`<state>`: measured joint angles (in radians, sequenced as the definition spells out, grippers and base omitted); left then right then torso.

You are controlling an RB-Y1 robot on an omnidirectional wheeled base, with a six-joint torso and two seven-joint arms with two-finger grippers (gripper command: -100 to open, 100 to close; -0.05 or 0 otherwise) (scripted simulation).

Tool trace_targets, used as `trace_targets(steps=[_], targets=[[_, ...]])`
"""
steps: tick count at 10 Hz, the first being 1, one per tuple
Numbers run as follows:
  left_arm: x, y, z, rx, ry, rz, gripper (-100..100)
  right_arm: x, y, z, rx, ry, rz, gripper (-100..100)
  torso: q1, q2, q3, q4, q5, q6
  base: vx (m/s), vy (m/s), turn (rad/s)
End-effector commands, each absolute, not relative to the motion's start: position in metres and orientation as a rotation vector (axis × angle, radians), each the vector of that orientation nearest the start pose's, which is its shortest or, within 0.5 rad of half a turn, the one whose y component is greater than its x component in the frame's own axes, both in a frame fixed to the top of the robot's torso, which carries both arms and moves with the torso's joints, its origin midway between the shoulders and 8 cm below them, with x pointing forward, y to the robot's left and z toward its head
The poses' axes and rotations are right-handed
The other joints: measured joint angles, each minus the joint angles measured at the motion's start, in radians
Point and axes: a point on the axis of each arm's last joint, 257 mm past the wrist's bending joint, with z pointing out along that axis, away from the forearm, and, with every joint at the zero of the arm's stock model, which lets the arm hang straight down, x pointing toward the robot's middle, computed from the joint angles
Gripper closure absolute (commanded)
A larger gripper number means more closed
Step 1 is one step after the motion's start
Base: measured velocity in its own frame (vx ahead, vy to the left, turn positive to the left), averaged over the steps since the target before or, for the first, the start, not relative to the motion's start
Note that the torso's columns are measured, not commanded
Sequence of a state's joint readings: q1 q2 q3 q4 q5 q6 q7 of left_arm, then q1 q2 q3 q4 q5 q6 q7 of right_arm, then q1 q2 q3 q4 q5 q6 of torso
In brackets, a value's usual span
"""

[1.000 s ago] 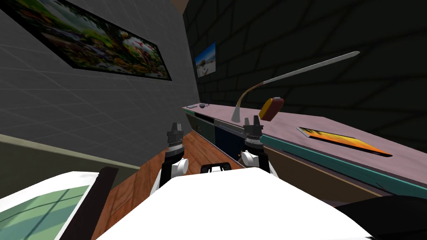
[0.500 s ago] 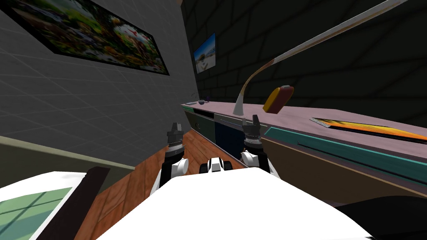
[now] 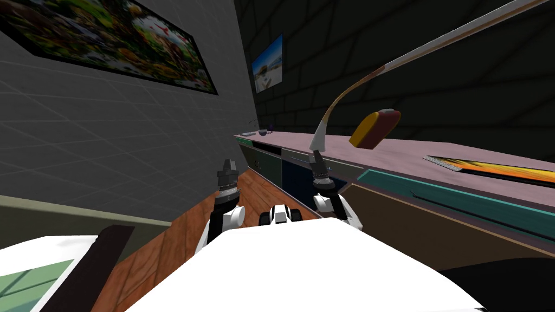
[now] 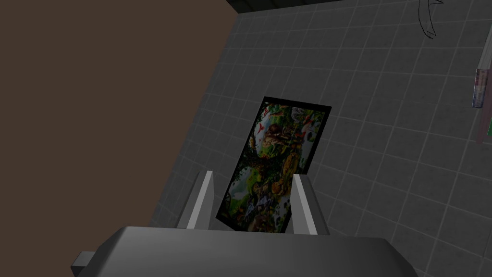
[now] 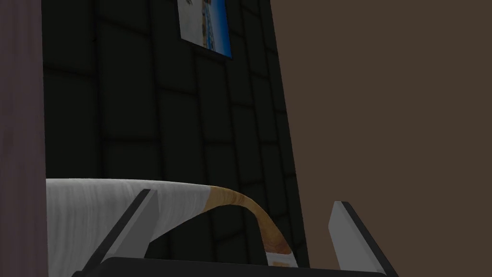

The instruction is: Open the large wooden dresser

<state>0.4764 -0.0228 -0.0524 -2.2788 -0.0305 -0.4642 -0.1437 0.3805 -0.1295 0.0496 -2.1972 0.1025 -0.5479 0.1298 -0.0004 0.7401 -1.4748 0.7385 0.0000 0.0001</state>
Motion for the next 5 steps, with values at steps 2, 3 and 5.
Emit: trace_targets(steps=[2, 3, 5], targets=[[0.354, 0.259, 0.025, -0.617, 0.659, -1.207, 0, 0.380, -0.205, 0.017, 0.273, 0.849, 1.100, -100, 0.000, -0.003, -0.001, -0.001, 0.000, 0.000, 0.088, 0.090, -0.031], [0.354, 0.259, 0.025, -0.617, 0.659, -1.207, 0, 0.388, -0.198, 0.011, 0.231, 0.885, 1.049, -100, 0.000, -0.002, -0.001, -0.001, 0.000, 0.000, 0.063, 0.091, -0.031], [0.354, 0.259, 0.025, -0.617, 0.659, -1.207, 0, 0.397, -0.189, 0.004, 0.176, 0.926, 0.982, -100, -0.001, -0.001, -0.001, 0.000, 0.000, 0.000, 0.069, 0.072, -0.022]])
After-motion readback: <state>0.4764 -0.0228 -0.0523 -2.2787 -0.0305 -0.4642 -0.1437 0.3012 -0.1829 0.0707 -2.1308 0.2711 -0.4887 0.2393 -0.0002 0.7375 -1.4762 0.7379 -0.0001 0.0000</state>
